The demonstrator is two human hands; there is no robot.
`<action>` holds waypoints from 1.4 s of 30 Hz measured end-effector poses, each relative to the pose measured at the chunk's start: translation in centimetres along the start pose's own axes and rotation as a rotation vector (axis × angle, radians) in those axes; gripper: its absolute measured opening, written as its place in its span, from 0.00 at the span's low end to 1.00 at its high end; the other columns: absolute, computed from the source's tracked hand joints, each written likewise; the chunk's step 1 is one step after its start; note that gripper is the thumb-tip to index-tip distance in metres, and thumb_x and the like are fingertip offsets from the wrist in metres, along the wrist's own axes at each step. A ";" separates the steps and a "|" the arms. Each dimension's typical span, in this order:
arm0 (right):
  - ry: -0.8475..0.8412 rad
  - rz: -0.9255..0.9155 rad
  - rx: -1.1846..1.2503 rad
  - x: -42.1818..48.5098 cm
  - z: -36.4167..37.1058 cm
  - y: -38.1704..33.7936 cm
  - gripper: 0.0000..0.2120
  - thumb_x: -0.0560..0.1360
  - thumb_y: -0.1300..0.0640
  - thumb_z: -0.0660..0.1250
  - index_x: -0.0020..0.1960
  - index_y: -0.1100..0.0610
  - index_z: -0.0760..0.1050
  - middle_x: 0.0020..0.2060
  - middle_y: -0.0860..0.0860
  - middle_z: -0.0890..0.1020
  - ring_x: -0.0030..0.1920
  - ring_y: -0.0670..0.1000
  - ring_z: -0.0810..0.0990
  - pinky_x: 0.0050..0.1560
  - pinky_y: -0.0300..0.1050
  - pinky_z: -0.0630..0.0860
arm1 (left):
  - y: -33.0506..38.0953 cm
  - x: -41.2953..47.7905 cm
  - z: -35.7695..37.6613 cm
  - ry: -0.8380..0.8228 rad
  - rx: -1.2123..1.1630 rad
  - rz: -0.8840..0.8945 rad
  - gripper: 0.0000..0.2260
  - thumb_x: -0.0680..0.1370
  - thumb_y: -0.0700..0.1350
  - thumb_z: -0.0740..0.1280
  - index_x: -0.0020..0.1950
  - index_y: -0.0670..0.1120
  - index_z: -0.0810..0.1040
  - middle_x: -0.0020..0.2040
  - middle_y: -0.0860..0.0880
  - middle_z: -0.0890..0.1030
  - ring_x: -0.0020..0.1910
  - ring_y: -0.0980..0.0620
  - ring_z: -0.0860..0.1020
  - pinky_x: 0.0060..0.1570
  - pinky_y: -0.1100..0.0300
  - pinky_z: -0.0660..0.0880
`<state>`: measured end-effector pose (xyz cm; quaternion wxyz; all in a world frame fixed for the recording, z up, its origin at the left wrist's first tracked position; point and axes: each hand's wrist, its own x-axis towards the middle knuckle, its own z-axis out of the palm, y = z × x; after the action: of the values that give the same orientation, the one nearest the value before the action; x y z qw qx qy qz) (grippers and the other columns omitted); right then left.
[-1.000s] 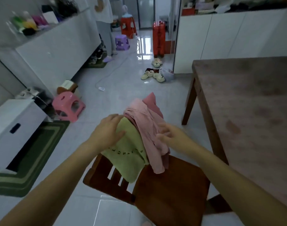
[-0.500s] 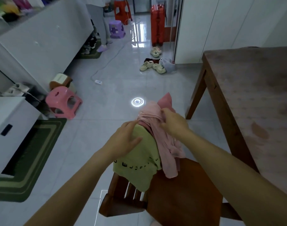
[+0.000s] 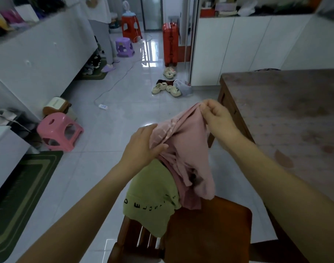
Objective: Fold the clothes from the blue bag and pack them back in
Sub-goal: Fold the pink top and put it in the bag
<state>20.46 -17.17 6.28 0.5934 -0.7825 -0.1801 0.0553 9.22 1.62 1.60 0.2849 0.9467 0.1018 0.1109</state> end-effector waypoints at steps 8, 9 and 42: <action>0.133 -0.146 0.089 -3.8 -9.2 -3.8 0.09 0.80 0.63 0.59 0.44 0.56 0.74 0.36 0.50 0.76 0.36 0.41 0.72 0.39 0.33 0.70 | 7.0 3.9 1.7 0.032 -0.033 0.295 0.05 0.76 0.47 0.68 0.40 0.52 0.74 0.38 0.53 0.76 0.43 0.47 0.77 0.42 0.56 0.69; 0.193 -0.138 0.060 -4.3 -10.8 -3.6 0.07 0.80 0.63 0.59 0.45 0.58 0.74 0.36 0.50 0.75 0.34 0.39 0.71 0.38 0.32 0.69 | 8.2 4.2 1.6 0.039 -0.066 0.328 0.11 0.77 0.46 0.67 0.36 0.53 0.69 0.31 0.55 0.71 0.37 0.49 0.74 0.37 0.57 0.65; 0.910 0.003 0.246 -18.7 -32.0 -1.7 0.05 0.73 0.64 0.67 0.44 0.54 0.77 0.41 0.51 0.83 0.45 0.52 0.81 0.47 0.49 0.79 | 25.4 -0.5 16.1 -0.719 -0.429 0.439 0.30 0.63 0.57 0.78 0.60 0.45 0.75 0.53 0.55 0.76 0.50 0.64 0.76 0.52 0.65 0.71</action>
<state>12.38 -52.37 14.76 0.7003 -0.6514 0.1072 -0.2716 16.29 -27.56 2.68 0.4612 0.8439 -0.2309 -0.1476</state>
